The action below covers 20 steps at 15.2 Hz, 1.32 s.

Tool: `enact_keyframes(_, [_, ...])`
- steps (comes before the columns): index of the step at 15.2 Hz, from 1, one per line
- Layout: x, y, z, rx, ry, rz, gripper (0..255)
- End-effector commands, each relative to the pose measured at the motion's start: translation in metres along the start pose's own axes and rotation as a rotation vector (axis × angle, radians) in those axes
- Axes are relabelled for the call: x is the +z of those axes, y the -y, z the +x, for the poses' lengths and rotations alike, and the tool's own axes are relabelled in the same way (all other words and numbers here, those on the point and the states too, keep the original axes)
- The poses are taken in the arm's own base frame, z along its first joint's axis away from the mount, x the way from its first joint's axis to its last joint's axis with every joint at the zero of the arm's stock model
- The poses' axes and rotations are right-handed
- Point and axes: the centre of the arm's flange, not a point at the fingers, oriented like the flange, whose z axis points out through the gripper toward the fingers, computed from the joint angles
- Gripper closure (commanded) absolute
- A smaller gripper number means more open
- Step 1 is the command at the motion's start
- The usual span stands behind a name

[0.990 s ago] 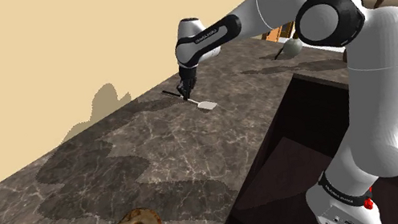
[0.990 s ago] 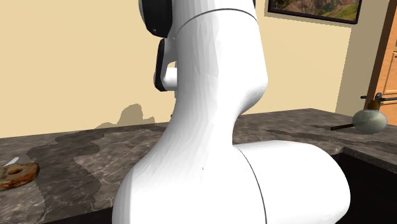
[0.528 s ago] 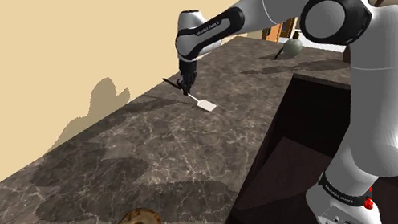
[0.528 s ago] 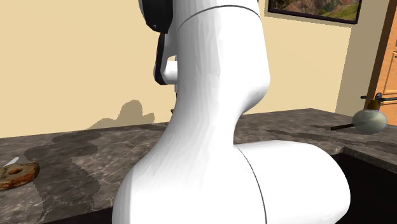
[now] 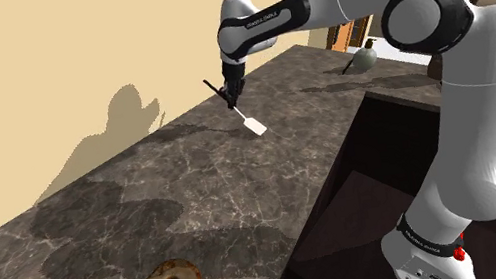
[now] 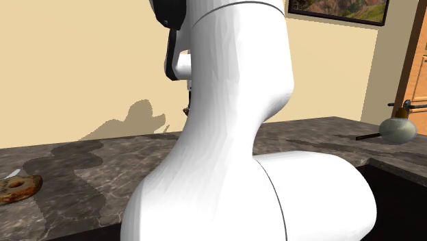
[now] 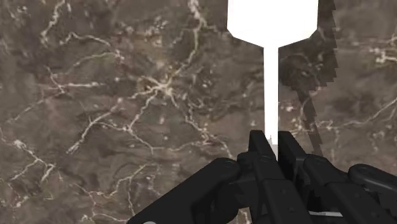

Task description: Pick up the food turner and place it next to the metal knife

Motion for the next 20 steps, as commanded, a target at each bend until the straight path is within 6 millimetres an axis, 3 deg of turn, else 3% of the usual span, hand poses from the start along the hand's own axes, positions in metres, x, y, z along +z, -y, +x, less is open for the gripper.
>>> enact_keyframes(1, [-0.01,0.0,0.001,0.0,0.001,0.0,255])
enact_keyframes(2, [-0.015,0.0,0.002,0.0,0.001,0.0,255])
enact_keyframes(20, [-0.024,0.202,-0.123,0.0,0.001,0.0,255])
